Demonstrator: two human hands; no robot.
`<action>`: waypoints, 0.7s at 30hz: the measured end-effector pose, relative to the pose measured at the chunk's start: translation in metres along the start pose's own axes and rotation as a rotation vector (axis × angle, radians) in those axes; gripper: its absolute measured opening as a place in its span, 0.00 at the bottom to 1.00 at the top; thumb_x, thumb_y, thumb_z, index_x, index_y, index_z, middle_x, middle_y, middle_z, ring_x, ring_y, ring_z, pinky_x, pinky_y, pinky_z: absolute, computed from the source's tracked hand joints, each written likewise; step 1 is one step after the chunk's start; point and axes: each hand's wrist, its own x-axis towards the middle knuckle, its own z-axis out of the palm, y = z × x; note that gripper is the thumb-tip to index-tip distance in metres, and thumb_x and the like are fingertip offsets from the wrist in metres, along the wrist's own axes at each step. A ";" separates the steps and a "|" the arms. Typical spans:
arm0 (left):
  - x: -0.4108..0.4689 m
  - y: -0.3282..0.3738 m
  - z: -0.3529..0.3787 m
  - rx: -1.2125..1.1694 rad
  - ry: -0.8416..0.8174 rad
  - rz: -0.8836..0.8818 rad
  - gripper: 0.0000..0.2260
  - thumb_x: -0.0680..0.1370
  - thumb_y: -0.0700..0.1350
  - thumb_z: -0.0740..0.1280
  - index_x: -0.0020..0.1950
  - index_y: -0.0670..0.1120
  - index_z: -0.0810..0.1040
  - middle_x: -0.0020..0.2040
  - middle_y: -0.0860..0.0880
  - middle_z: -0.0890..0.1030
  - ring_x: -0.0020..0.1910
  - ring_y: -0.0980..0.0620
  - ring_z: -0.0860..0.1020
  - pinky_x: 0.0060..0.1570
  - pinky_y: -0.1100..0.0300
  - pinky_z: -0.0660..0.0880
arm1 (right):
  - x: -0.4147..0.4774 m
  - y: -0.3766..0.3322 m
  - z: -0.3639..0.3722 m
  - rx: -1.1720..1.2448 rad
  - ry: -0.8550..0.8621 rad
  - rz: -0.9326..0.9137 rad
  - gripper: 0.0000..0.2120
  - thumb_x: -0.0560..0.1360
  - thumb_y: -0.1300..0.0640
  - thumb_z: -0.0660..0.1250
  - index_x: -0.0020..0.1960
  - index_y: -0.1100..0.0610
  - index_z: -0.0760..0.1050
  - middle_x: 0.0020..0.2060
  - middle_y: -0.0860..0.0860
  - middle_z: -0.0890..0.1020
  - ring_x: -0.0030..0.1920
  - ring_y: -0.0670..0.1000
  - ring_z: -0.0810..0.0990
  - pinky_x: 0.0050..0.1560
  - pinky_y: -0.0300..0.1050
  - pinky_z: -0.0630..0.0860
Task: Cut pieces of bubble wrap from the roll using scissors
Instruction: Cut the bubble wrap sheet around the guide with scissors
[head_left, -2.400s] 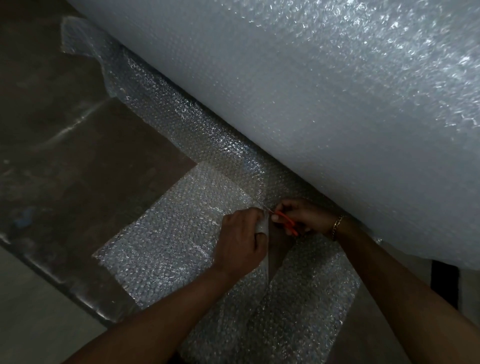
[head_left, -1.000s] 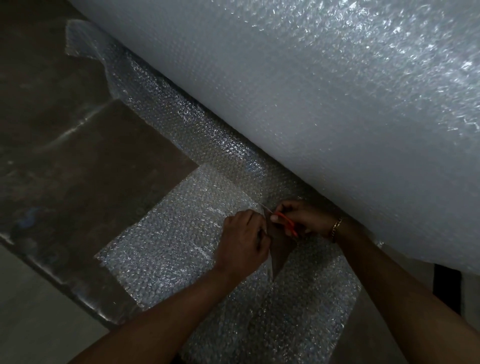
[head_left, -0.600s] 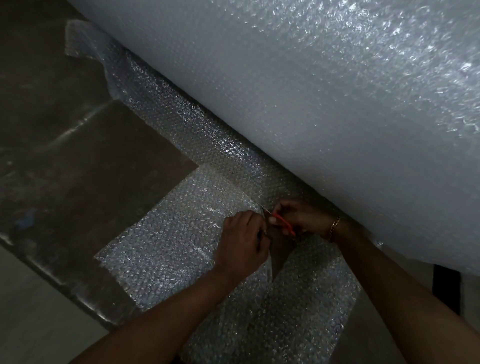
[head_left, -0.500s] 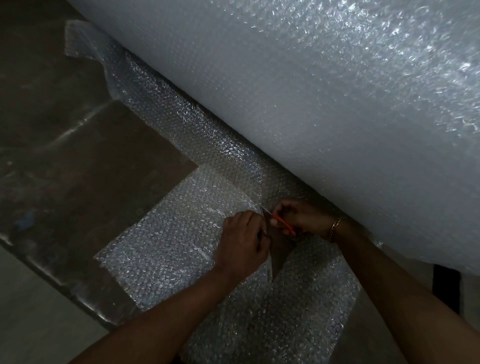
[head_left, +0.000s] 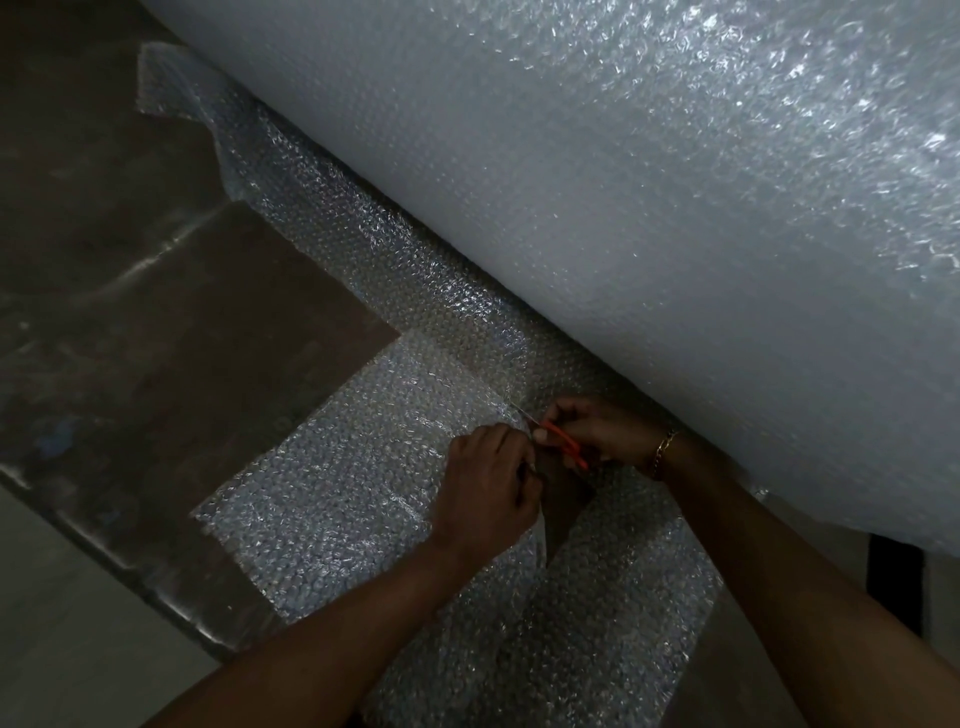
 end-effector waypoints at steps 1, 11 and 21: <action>0.000 0.000 0.000 -0.006 0.000 -0.001 0.03 0.74 0.46 0.64 0.46 0.49 0.73 0.45 0.53 0.74 0.48 0.51 0.73 0.48 0.51 0.70 | -0.002 0.001 -0.001 0.004 -0.006 -0.014 0.07 0.76 0.58 0.72 0.44 0.55 0.74 0.32 0.49 0.78 0.30 0.44 0.77 0.30 0.37 0.69; 0.000 0.000 0.001 -0.028 0.013 0.000 0.04 0.73 0.45 0.64 0.47 0.49 0.74 0.45 0.52 0.75 0.48 0.50 0.74 0.48 0.50 0.71 | 0.005 0.007 0.001 -0.015 0.033 -0.005 0.06 0.75 0.56 0.73 0.45 0.55 0.76 0.31 0.50 0.79 0.30 0.47 0.78 0.30 0.38 0.68; -0.001 -0.001 0.000 -0.032 0.011 0.004 0.06 0.73 0.48 0.64 0.47 0.48 0.75 0.45 0.52 0.76 0.48 0.49 0.74 0.48 0.49 0.72 | 0.010 -0.002 0.004 -0.033 0.023 -0.037 0.06 0.77 0.58 0.70 0.43 0.56 0.75 0.27 0.52 0.76 0.26 0.45 0.73 0.25 0.35 0.64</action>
